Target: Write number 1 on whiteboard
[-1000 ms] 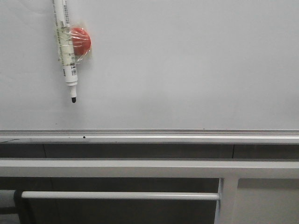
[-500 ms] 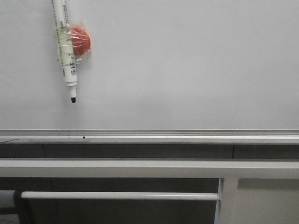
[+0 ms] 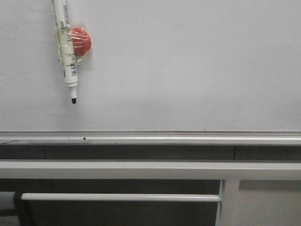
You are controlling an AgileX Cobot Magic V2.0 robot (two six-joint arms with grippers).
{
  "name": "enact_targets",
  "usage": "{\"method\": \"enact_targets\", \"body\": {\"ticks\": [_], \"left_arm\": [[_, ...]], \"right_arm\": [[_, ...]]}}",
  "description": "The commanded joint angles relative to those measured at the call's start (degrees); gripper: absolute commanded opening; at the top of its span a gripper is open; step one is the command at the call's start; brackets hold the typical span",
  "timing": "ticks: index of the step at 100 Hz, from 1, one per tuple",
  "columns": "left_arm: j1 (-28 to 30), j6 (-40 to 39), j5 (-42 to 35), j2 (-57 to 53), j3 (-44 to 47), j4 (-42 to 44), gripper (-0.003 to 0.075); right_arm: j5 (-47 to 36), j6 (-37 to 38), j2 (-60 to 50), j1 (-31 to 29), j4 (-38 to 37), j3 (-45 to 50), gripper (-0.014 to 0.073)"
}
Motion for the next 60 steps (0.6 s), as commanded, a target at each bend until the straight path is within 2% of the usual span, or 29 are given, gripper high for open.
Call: {"method": "enact_targets", "body": {"ticks": [1, 30, 45, 52, 60], "left_arm": [[-2.4, 0.1, -8.4, 2.8, -3.3, -1.5, -0.002], [-10.9, -0.1, -15.9, 4.7, -4.5, -2.1, -0.002], [-12.3, -0.1, -14.6, 7.2, -4.5, 5.9, 0.0], [-13.2, -0.1, -15.0, 8.5, -4.5, 10.1, 0.0094], [-14.2, -0.1, -16.4, 9.8, -4.5, 12.2, 0.0295]], "right_arm": [[-3.6, 0.1, 0.5, -0.4, 0.6, -2.1, -0.0053], [-3.6, 0.1, 0.5, -0.4, 0.9, -2.1, -0.0053], [-3.8, 0.1, 0.5, -0.4, 0.9, -2.1, -0.0053], [-3.8, 0.1, 0.5, -0.4, 1.1, -2.1, -0.0053], [-3.8, 0.1, 0.5, -0.4, 1.2, -2.1, -0.0053]]}}
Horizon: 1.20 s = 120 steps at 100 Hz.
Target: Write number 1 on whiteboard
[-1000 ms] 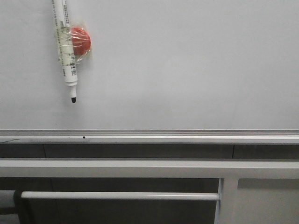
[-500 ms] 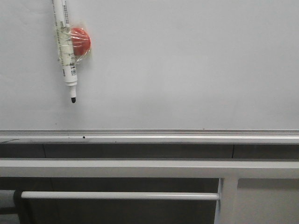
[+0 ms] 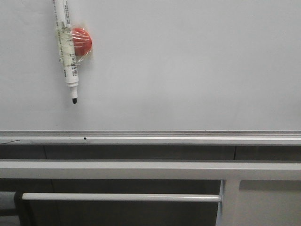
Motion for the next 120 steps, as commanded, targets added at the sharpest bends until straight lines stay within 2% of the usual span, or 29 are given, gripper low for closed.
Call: {"method": "enact_targets", "body": {"ticks": [1, 4, 9, 16, 38, 69, 89, 106, 120], "left_arm": [[-1.5, -0.3, -5.5, 2.2, -1.8, 2.9, 0.0314], [-1.8, -0.3, -6.0, 2.7, -1.8, 2.9, 0.0401], [-2.3, -0.3, -6.1, 3.7, -1.8, 2.8, 0.0498], [-2.8, -0.3, -4.9, 4.9, -1.8, 2.2, 0.0561], [-5.7, -0.3, -3.0, 8.4, -1.0, -1.2, 0.0543], [-15.0, -0.3, -13.3, 8.6, 8.1, -1.2, 0.0494], [-18.8, -0.3, -14.9, 9.2, 11.6, -1.3, 0.0494], [-20.2, -0.3, -16.8, 14.1, 13.3, -2.8, 0.0493], [-23.2, -0.4, -23.8, 19.2, 13.6, -2.8, 0.0492]], "right_arm": [[-4.1, 0.1, 0.5, -0.4, 0.3, -2.1, -0.0053], [-4.2, 0.1, 0.5, -0.4, 0.3, -2.1, -0.0053], [-4.3, 0.1, 0.5, -0.4, 0.3, -2.1, -0.0053], [-4.4, 0.1, 0.5, -0.4, 0.3, -2.1, -0.0053], [-4.4, 0.1, 0.5, -0.4, 0.3, -2.1, -0.0053], [-4.8, 0.1, 0.5, -0.4, 0.3, -2.1, -0.0053], [-4.8, 0.1, 0.5, -0.4, 0.3, -2.1, -0.0053], [-5.0, 0.1, 0.5, -0.4, 0.3, -2.1, -0.0053], [-5.0, 0.1, 0.5, -0.4, 0.3, -2.1, -0.0053]]}}
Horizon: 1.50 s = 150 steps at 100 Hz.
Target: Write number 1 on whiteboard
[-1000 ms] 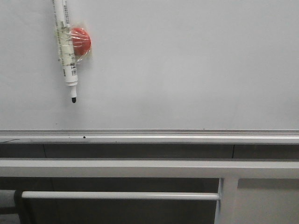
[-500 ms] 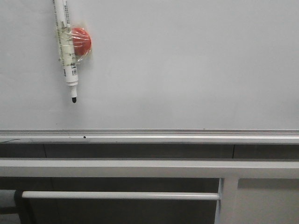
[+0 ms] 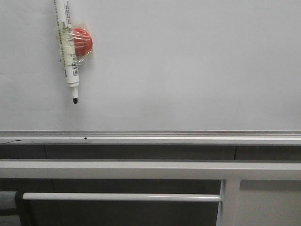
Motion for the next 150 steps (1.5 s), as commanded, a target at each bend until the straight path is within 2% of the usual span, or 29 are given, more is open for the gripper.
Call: {"method": "enact_targets", "body": {"ticks": [1, 10, 22, 39, 61, 81, 97, 150], "left_arm": [[-2.5, -0.4, -10.4, 3.8, -1.4, -0.4, 0.0492], [-5.2, -0.4, -15.0, 7.8, -1.4, -0.4, 0.0489], [-9.4, -0.4, -23.8, 14.8, -1.2, -0.5, 0.0442], [-14.1, -0.4, -35.5, 24.7, -1.2, -2.4, 0.0439], [-15.2, -0.4, -47.6, 33.3, -1.2, -5.6, 0.0439], [-15.2, -0.4, -48.9, 36.5, -1.2, -6.1, 0.0438], [-15.2, -0.4, -53.0, 38.1, -1.2, -6.4, 0.0438], [-15.2, -0.9, -54.3, 41.9, -1.9, -5.8, 0.0438]], "right_arm": [[-5.0, 0.0, 0.5, -0.4, 0.3, -2.0, -0.0053], [-5.2, 0.0, 0.5, -0.4, 0.3, -2.0, -0.0053], [-5.2, 0.0, 0.5, -0.4, 0.3, -2.0, -0.0053], [-5.2, 0.0, 0.5, -0.4, 0.3, -2.0, -0.0053], [-5.2, 0.0, 0.5, -0.4, 0.3, -2.0, -0.0053], [-5.9, 0.0, 0.5, -0.4, 0.3, -2.0, -0.0053], [-5.9, 0.0, 0.5, -0.4, 0.3, -2.0, -0.0053], [-6.0, 0.0, 0.5, -0.4, 0.3, -2.0, -0.0053]]}}
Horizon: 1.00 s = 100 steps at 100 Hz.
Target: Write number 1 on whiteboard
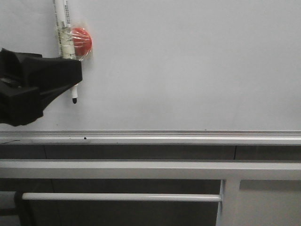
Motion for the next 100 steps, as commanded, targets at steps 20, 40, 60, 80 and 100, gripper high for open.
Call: {"method": "enact_targets", "body": {"ticks": [20, 40, 60, 80, 100], "left_arm": [[-0.4, -3.3, -9.6, 3.3, -1.7, 0.5, 0.0438], [-0.4, -3.3, -12.1, 4.6, -2.9, 0.5, 0.0438], [-0.4, -3.3, -13.4, 4.6, -3.2, 0.5, 0.043], [-0.4, -3.3, -14.1, 4.6, -3.2, 0.9, 0.0169], [-0.4, -3.3, -15.2, 4.6, -3.2, 3.0, -0.002]], "right_arm": [[-4.9, 0.0, 0.5, -0.4, 0.3, -2.0, -0.0053], [-4.9, 0.0, 0.5, -0.4, 0.3, -2.0, -0.0053], [-5.1, 0.0, 0.5, -0.4, 0.3, -2.0, -0.0053], [-5.1, 0.0, 0.5, -0.4, 0.3, -2.0, -0.0053], [-5.3, 0.0, 0.5, -0.4, 0.3, -2.0, -0.0053]]}}
